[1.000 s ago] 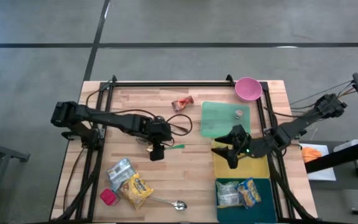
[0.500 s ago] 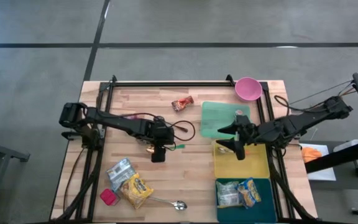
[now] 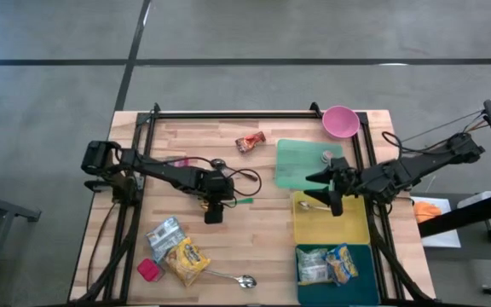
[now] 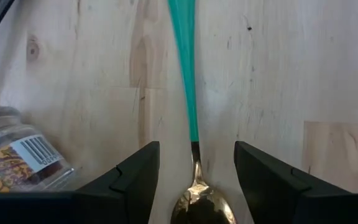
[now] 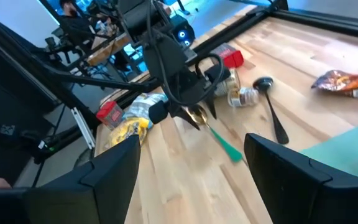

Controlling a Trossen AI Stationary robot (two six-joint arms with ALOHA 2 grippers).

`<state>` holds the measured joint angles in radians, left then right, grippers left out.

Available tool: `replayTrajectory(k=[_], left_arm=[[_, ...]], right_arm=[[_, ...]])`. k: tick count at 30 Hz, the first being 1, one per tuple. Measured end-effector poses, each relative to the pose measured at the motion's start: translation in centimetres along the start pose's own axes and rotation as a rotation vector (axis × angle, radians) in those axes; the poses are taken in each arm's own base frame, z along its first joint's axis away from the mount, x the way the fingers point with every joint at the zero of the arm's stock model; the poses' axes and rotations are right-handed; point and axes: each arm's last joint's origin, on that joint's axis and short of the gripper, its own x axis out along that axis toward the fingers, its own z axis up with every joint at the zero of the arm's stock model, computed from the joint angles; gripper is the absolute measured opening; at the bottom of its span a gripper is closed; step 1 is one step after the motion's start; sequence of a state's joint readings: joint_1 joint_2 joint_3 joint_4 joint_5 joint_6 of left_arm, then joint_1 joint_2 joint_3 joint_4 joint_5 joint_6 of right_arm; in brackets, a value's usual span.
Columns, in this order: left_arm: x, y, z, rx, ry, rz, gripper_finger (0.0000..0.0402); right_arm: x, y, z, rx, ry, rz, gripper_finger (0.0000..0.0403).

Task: Pick & Place Food Item
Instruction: Put the green spoon into the yellow bin

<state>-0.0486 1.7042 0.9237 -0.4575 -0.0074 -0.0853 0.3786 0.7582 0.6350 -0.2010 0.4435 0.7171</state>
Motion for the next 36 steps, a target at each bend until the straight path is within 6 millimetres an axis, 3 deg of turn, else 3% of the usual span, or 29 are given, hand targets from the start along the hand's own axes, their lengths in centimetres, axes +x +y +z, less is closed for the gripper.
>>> replayTrajectory(k=[20, 36], left_arm=[[1.4, 0.4, -1.5, -0.049, -0.033, -0.091, 0.0209], [1.8, 0.8, -2.2, -0.098, -0.031, -0.022, 0.0053]], right_arm=[[-0.2, 0.3, 0.4, -0.01, -0.026, 0.023, 0.0283], [-0.2, 0.3, 0.4, -0.014, -0.026, 0.022, 0.0282]])
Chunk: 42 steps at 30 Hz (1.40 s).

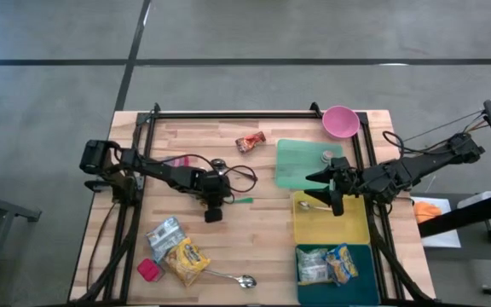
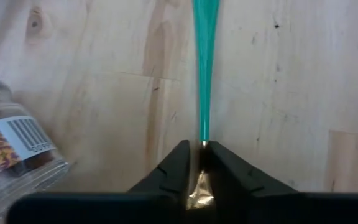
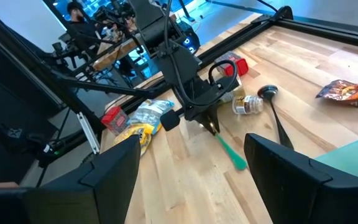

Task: Pick & Place Food Item
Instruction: Put the green spoon into the yellow bin

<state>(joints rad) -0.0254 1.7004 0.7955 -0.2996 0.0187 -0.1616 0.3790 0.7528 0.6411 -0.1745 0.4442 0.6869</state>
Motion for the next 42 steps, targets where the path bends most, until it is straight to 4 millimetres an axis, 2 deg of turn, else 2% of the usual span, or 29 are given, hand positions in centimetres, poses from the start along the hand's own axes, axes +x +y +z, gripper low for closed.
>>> replayTrajectory(k=[4, 12, 23, 34, 42], left_arm=[[0.0, 0.0, 0.0, 0.0, 0.002, 0.001, 0.0012], [-0.2, -0.2, 0.4, -0.077, 0.01, -0.062, 0.0009], [-1.9, -1.2, 3.8, -0.196, -0.057, -0.244, 0.0006], [-4.2, -0.7, 7.2, -0.317, -0.12, -0.418, 0.0006], [-5.4, 0.9, 8.6, -0.461, -0.112, -0.565, 0.0005]], right_arm=[[0.0, 0.0, 0.0, -0.007, 0.0, -0.001, 0.0282], [0.0, -0.1, -0.1, -0.019, 0.007, -0.007, 0.0282], [0.2, -0.1, -0.2, -0.138, 0.012, -0.013, 0.0282], [2.8, 1.3, -0.5, -0.434, 0.119, -0.071, 0.0282], [4.7, 2.6, 0.0, -0.632, 0.306, -0.245, 0.0282]])
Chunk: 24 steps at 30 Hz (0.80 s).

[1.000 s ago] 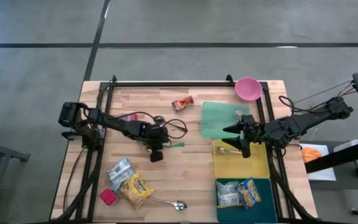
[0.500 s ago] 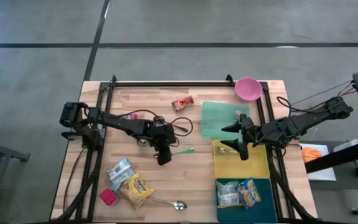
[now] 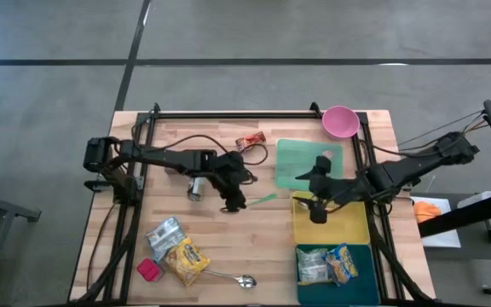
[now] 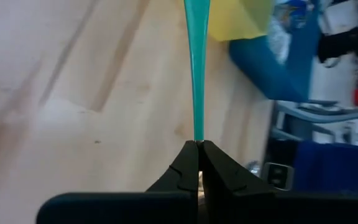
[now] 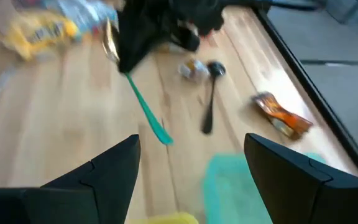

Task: Pick & Place Food Item
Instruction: Put the green spoon into the yellow bin

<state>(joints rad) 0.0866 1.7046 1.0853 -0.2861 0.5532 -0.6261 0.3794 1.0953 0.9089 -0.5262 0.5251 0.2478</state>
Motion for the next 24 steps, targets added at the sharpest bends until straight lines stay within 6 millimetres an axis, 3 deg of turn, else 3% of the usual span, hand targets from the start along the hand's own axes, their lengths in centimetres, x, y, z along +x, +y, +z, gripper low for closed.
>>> replayTrajectory(k=[13, 24], left_arm=[[-0.6, -1.2, 1.2, 0.026, 0.02, -0.228, 0.0005], [-0.8, -1.4, 1.5, 0.022, 0.022, -0.285, 0.0005]], right_arm=[[1.6, 2.0, 3.1, -0.302, 0.111, 0.069, 0.0282], [3.2, 3.3, 3.8, -0.459, 0.225, 0.148, 0.0282]])
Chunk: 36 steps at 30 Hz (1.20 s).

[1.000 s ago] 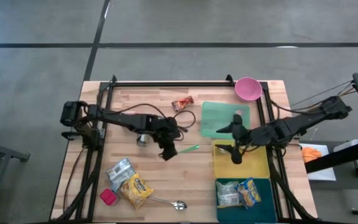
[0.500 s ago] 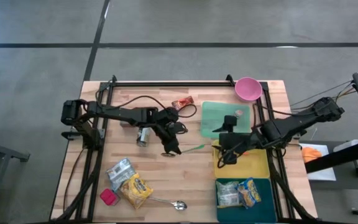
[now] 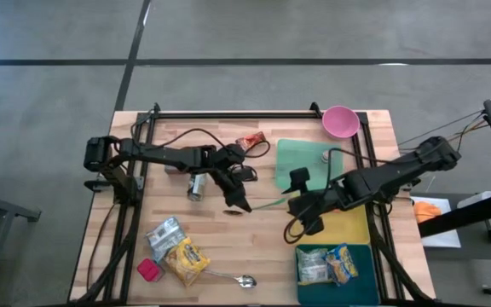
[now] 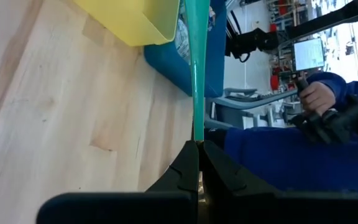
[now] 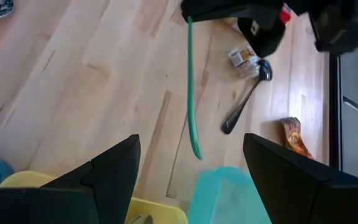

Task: Pick & Place Food Item
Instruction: Put the green spoon into the yellow bin

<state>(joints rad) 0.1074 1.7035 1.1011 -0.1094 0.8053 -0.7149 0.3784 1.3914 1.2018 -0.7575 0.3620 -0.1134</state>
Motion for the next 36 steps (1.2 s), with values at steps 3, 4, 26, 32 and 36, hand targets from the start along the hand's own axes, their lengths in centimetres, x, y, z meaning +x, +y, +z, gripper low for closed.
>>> replayTrajectory(k=[3, 4, 26, 32, 36], left_arm=[[0.0, -0.2, 0.1, 0.003, -0.004, -0.02, 0.0005], [0.0, -0.2, 0.2, 0.008, -0.004, -0.03, 0.0005], [0.0, -0.5, 0.3, 0.029, -0.005, -0.061, 0.0005], [0.0, -0.5, 0.4, 0.032, -0.005, -0.066, 0.0005], [0.0, -0.5, 0.3, 0.032, -0.002, -0.068, 0.0005]], right_arm=[[0.5, 0.2, 0.2, -0.037, 0.012, 0.003, 0.0282], [0.8, 0.2, 0.2, -0.05, 0.021, 0.004, 0.0282], [2.2, -0.5, 0.7, -0.071, 0.053, -0.015, 0.0132], [2.3, -0.5, 0.7, -0.092, 0.052, -0.011, 0.0092], [2.2, -0.5, 0.8, -0.097, 0.048, -0.011, 0.006]])
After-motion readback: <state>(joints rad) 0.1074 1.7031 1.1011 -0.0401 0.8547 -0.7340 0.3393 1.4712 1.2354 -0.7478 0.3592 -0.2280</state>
